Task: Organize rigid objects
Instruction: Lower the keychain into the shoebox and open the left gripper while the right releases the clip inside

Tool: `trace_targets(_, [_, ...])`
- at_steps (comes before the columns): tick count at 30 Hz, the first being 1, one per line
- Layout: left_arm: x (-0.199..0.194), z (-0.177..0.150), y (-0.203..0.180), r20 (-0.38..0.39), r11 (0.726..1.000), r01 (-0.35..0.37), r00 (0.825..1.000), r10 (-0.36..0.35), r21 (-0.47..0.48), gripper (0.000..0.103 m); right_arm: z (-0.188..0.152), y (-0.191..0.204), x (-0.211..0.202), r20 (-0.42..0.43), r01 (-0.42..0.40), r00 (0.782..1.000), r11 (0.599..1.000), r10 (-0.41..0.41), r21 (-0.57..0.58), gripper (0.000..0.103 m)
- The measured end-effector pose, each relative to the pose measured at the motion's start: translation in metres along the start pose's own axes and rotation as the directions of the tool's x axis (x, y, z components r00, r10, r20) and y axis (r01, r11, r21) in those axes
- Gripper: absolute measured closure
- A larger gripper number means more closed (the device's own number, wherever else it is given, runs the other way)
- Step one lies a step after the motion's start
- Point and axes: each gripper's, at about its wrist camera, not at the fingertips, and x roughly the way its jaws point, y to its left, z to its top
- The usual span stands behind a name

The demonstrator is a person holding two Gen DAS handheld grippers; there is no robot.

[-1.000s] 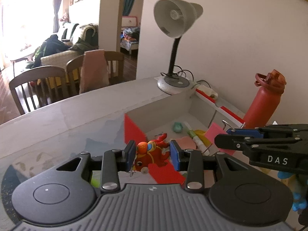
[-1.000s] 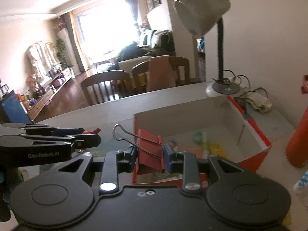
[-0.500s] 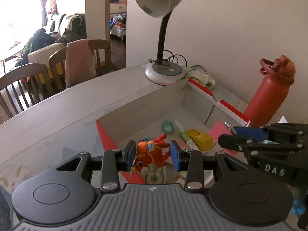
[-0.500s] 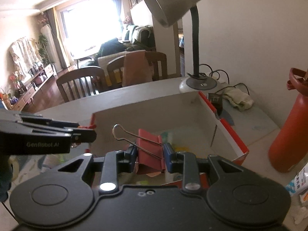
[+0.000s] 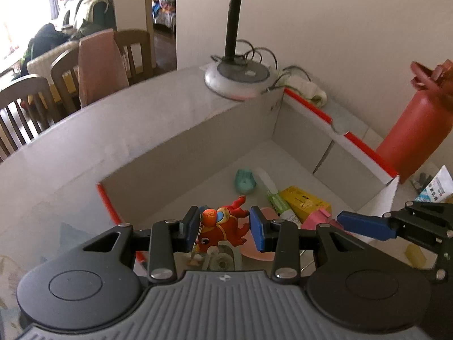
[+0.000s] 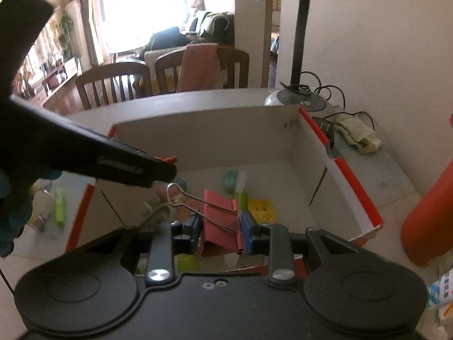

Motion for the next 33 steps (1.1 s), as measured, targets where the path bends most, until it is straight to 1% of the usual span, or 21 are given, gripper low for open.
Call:
trace_targets(6, [0.025,0.001,-0.002,-0.064,1.0,-0.006,0.998,0.005,-0.02,0.066,-0.004,0.0,0.014,-0.032,0.017,0.999,0.999,-0.018,-0.032,0.074])
trace_targets(10, [0.037,0.001,-0.01,-0.095,1.0,-0.012,0.995,0.012,0.007,0.065,-0.004,0.0,0.021,-0.045,0.025,0.999,0.998,-0.027,-0.055,0.074])
trace_targets(14, [0.042,0.0,-0.013,-0.116,1.0,-0.012,0.993,0.013,0.006,0.065,-0.004,-0.002,0.025,-0.058,0.024,0.998,0.998,-0.026,-0.05,0.074])
trace_targets(19, [0.049,-0.001,-0.013,-0.144,1.0,-0.009,0.989,0.008,-0.007,0.065,-0.004,-0.001,0.03,-0.07,0.039,0.997,0.996,-0.044,-0.077,0.074])
trace_targets(23, [0.054,-0.003,-0.01,-0.169,1.0,-0.015,0.986,0.013,-0.013,0.065,-0.004,-0.002,0.032,-0.075,0.034,0.996,0.997,-0.039,-0.075,0.073])
trace_targets(29, [0.054,-0.008,-0.007,-0.175,0.999,-0.011,0.985,0.005,-0.031,0.065,-0.003,-0.002,0.031,-0.075,0.035,0.996,0.997,-0.04,-0.069,0.071])
trace_targets(31, [0.053,-0.009,-0.006,-0.166,0.999,-0.009,0.986,0.003,-0.037,0.065,-0.002,-0.004,0.03,-0.072,0.029,0.997,0.998,-0.033,-0.059,0.069])
trace_targets(33, [0.05,-0.01,-0.005,-0.159,0.999,-0.013,0.987,0.007,-0.037,0.064,-0.001,-0.005,0.027,-0.067,0.023,0.997,0.999,-0.026,-0.048,0.065])
